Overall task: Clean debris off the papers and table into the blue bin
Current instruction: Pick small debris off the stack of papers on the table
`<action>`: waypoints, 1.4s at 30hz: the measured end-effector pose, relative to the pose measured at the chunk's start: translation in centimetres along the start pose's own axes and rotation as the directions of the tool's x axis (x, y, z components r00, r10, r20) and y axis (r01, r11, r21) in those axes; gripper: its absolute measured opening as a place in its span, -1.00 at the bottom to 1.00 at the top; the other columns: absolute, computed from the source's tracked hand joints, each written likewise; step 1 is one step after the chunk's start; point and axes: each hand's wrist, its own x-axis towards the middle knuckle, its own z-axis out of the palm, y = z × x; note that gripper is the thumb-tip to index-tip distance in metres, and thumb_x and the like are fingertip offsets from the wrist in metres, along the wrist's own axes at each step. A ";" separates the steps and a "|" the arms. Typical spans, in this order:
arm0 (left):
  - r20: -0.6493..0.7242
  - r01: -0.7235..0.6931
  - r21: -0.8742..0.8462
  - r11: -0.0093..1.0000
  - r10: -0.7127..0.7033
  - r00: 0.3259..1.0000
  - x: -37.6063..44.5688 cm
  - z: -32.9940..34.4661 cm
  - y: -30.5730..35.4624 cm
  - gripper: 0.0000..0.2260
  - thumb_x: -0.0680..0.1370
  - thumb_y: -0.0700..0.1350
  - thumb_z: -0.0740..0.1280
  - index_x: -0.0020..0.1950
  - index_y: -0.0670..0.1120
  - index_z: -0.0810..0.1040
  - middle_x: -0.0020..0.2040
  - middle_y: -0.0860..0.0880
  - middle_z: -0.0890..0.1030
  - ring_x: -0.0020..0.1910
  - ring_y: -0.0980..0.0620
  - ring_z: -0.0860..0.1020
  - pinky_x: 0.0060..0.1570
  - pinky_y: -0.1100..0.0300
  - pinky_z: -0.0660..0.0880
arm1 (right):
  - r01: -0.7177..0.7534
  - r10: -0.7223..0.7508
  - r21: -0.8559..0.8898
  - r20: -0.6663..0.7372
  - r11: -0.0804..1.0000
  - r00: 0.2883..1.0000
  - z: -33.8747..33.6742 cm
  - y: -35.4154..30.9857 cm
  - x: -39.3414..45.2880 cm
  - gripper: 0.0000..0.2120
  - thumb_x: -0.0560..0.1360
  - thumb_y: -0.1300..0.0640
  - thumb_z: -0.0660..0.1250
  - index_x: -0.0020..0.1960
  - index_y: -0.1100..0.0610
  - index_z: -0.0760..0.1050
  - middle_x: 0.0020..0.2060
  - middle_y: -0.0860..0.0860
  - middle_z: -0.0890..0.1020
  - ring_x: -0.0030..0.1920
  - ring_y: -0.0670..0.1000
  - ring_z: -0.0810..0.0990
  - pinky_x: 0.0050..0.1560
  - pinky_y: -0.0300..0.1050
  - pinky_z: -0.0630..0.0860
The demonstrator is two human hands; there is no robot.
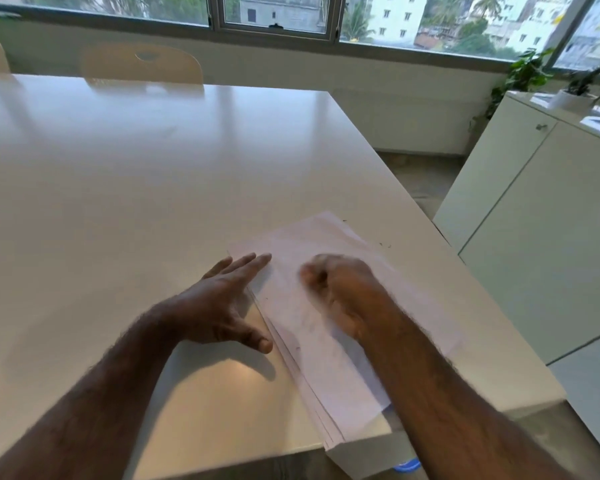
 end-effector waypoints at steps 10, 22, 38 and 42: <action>-0.124 -0.096 0.143 0.985 0.114 0.986 0.5 0.7 0.2 0.06 0.20 0.65 0.06 0.58 0.13 -0.03 0.55 0.25 -0.09 0.43 0.43 -0.24 0.38 0.43 -0.33 | 0.098 -0.075 0.125 -0.182 0.987 0.980 -3.9 -2.9 5.7 -0.75 0.52 0.42 0.12 -0.27 0.23 0.44 -0.31 0.15 0.49 -0.32 0.04 0.49 -0.39 -0.21 0.55; -0.177 -0.073 0.193 0.979 0.108 0.978 0.5 1.1 0.4 -0.03 0.25 0.58 0.18 0.56 0.18 0.09 0.56 0.26 -0.04 0.46 0.37 -0.17 0.44 0.29 -0.24 | 0.249 -0.177 0.266 -0.267 0.931 0.947 -5.0 -5.0 9.8 -0.69 0.55 0.43 0.05 -0.33 0.21 0.34 -0.38 0.11 0.38 -0.39 0.00 0.41 -0.51 -0.31 0.43; -0.118 -0.120 0.202 0.972 0.146 0.982 0.7 0.6 0.4 -0.15 0.21 0.62 0.06 0.46 0.34 0.19 0.56 0.27 -0.09 0.49 0.31 -0.19 0.46 0.21 -0.21 | 0.284 -0.277 -0.046 -0.415 0.958 0.867 -6.4 -0.6 3.2 -0.84 0.55 0.29 0.16 -0.14 0.17 0.47 -0.26 0.11 0.58 -0.17 0.13 0.58 -0.06 -0.03 0.56; -0.149 -0.140 0.182 0.973 0.168 0.975 0.6 0.7 0.8 -0.16 0.21 0.63 0.08 0.44 0.33 0.25 0.55 0.27 -0.02 0.51 0.30 -0.15 0.50 0.17 -0.20 | 0.372 -0.452 -0.279 -0.329 0.885 0.829 -8.2 -2.2 3.7 -0.83 0.58 0.24 0.20 -0.15 0.07 0.48 -0.20 0.07 0.61 -0.18 0.02 0.57 -0.03 -0.07 0.53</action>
